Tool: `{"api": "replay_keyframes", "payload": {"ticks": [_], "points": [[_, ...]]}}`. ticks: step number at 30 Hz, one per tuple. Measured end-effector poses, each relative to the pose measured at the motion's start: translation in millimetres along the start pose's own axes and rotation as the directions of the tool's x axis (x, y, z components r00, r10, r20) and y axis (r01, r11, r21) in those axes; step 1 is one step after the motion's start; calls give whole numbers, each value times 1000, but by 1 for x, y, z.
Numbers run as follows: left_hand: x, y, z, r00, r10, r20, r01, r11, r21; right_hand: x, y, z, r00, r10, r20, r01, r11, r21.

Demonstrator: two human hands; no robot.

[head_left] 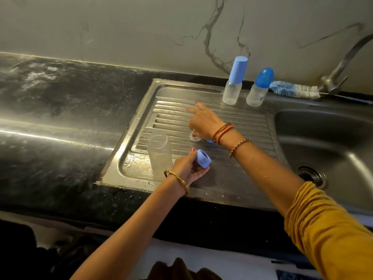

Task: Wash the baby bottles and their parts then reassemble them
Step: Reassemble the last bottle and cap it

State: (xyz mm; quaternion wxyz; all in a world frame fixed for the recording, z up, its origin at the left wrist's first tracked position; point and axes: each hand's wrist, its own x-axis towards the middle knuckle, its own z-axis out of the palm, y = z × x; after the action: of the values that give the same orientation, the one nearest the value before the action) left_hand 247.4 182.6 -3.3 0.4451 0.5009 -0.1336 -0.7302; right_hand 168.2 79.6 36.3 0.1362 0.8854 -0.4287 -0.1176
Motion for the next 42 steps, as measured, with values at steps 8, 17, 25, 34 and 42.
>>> {"api": "replay_keyframes", "payload": {"ticks": [8, 17, 25, 34, 42], "points": [[1, -1, 5, 996, -4, 93, -4, 997, 82, -66, 31, -25, 915, 366, -171, -111, 636, 764], [-20, -19, 45, 964, 45, 263, -69, 994, 82, -203, 57, -2, 537, 835, 119, 80, -191, 978], [-27, -27, 60, 959, 53, 278, -58, 998, 12, -235, 27, 54, 103, 949, 296, -216, -270, 939], [-32, -37, 85, 976, 1, 218, 11, 998, -56, -237, -9, 26, 620, 611, 493, 534, -788, 306], [-25, -42, 98, 987, -59, 148, 58, 998, 10, -230, -18, 20, 628, 704, 332, 227, -574, 787]]}}
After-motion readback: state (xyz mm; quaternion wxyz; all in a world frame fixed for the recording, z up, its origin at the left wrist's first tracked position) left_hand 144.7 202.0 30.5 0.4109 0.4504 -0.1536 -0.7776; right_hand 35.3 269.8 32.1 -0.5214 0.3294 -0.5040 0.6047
